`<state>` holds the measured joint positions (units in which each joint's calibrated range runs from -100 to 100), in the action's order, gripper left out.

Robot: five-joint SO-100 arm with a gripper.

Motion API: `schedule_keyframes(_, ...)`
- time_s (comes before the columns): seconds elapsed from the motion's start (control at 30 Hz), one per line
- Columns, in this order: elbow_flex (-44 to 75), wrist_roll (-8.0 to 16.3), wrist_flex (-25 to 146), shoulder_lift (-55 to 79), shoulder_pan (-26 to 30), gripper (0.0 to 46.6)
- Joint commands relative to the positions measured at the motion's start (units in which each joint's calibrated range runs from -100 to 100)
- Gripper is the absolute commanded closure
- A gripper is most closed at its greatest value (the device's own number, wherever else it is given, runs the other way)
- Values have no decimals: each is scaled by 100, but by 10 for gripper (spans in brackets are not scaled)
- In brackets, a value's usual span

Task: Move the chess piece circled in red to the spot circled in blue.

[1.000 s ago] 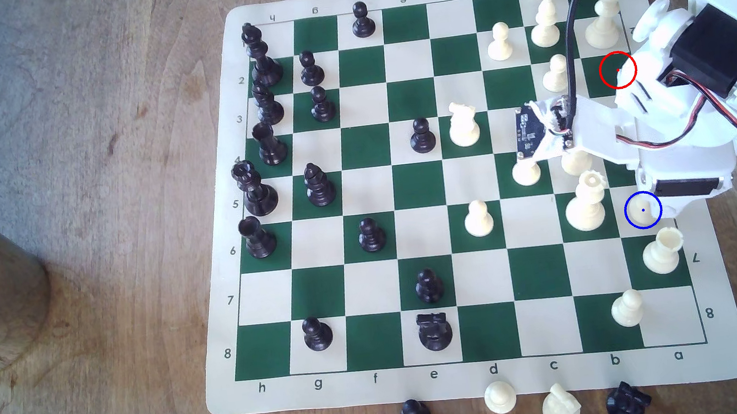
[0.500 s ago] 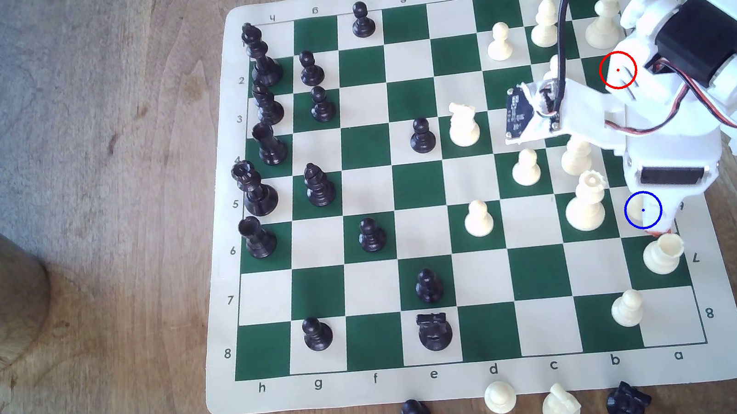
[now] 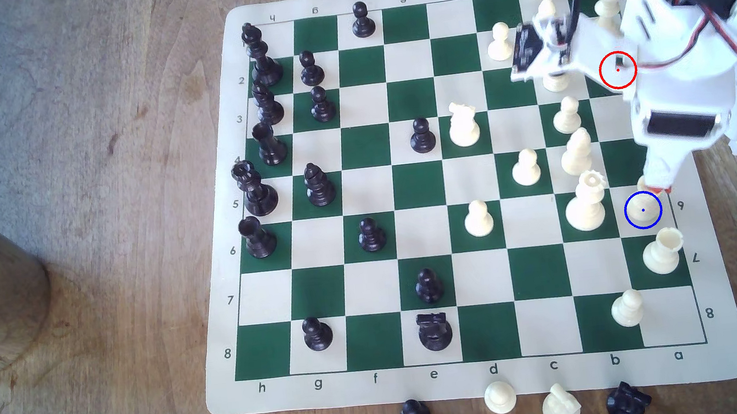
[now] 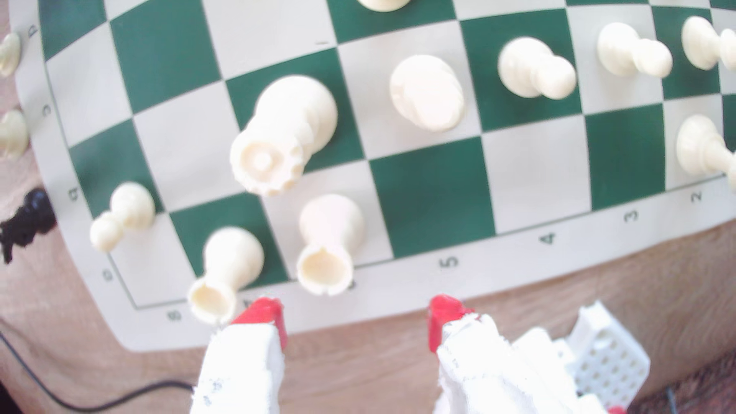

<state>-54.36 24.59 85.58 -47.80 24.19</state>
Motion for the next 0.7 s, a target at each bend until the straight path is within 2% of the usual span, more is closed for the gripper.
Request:
schedule_keyframes(0.0,622,-54,533,-627,-68,249)
schedule_keyframes(0.13,631,-244,894,-1179,-209,250)
schedule_keyframes(0.23,586,-698,1237,-1773,-757,243)
schedule_keyframes(0.3,731,-1045,1278,-1918,-1375,243)
schedule_keyframes(0.33,840,-1304,1270,-2028,-1828,248)
schedule_keyframes(0.43,957,-1519,1016,-2257,-2337,260)
schedule_keyframes(0.53,830,-1582,378,-2614,-2603,315)
schedule_keyframes(0.6,486,-1592,-335,-2885,-2743,390)
schedule_keyframes(0.67,87,-1675,-736,-3030,-2837,440)
